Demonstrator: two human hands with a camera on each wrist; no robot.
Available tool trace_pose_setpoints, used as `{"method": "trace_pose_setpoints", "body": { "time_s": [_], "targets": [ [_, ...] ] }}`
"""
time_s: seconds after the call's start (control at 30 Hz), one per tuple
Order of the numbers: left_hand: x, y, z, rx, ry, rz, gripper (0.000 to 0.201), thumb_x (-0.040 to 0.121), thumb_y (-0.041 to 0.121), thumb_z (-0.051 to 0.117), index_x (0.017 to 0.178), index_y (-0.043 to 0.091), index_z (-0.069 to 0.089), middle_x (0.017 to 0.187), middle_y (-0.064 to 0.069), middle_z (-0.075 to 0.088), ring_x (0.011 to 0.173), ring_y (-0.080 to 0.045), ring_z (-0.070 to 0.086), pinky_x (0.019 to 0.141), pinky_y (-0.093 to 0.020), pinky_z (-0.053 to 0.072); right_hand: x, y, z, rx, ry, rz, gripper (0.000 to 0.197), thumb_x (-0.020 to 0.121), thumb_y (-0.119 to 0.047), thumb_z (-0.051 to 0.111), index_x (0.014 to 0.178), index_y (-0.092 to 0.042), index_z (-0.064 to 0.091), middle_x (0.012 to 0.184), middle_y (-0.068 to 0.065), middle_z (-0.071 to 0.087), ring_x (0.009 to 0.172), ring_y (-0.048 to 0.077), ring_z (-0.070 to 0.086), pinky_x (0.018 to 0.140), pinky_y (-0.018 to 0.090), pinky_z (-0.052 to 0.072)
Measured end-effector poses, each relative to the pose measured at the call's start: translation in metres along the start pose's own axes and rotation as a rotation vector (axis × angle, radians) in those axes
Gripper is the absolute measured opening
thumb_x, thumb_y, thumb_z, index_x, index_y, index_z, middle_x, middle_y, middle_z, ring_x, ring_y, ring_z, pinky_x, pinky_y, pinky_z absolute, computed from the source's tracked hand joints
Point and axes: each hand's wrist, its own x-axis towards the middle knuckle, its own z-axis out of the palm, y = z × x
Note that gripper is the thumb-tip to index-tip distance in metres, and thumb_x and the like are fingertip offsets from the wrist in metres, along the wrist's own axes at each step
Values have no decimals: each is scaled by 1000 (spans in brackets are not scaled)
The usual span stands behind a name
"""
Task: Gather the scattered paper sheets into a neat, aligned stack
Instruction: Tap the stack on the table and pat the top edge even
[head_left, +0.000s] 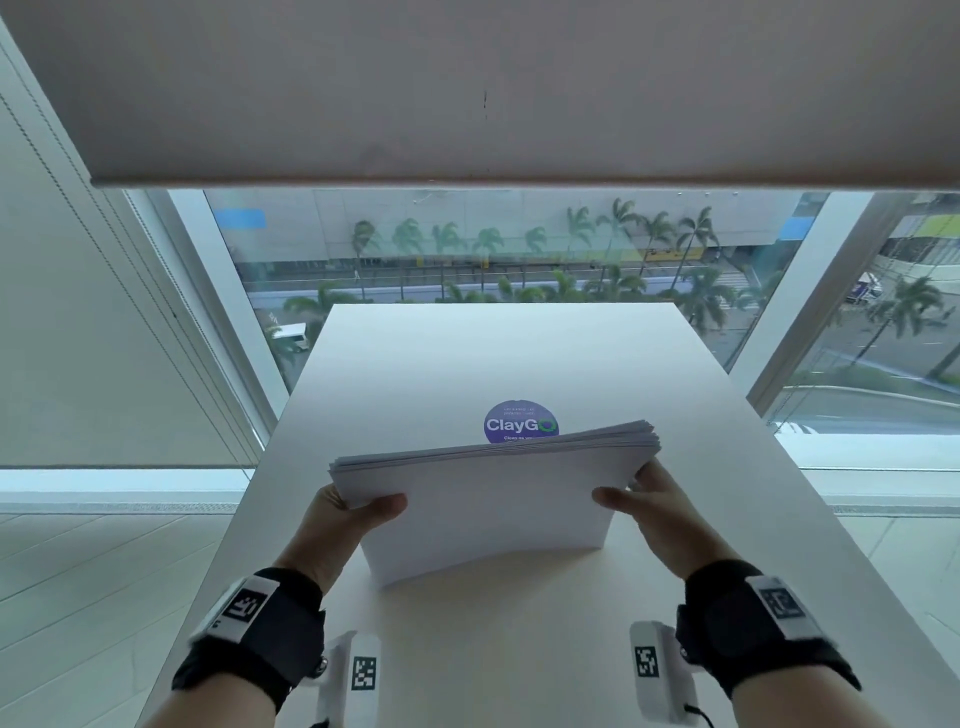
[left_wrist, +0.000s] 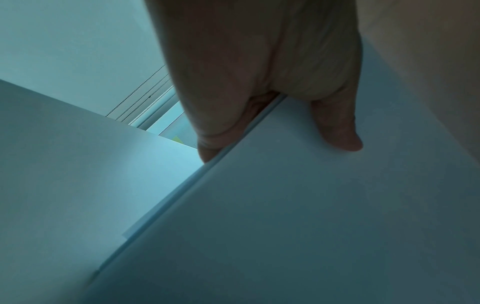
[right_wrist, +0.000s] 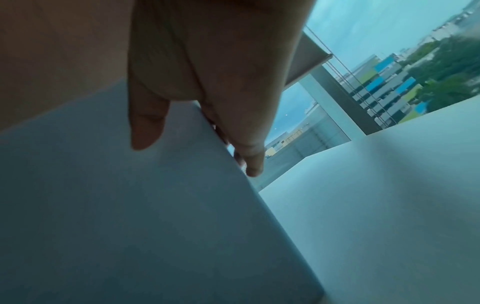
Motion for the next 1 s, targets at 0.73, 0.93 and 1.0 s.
{"method": "trace_pose_setpoints", "body": {
  "time_s": [0.73,0.93,1.0],
  "targets": [
    [1,6,1,84,31,105,27,51,-2,79,76,7,72,66,4,73,64,-6,67,61,-14,54,-26,-6,13,-387,427,-456,82,64,-33,63,137,-34,24,145,-5,33,133,8,30,106,29,30],
    [3,9,6,16,25,72,21,50,2,73,67,14,75,66,4,75,63,-4,68,60,-14,54,-33,-14,23,-1234,333,-645,71,71,-36,44,139,-21,31,149,-9,30,138,17,27,108,41,18],
    [2,11,8,13,3,73,21,52,1,73,67,15,76,67,5,75,64,-3,68,59,-13,53,-34,-14,23,-1261,343,-629,68,71,-36,43,137,-20,35,145,-8,34,134,18,33,107,42,19]
  ]
}}
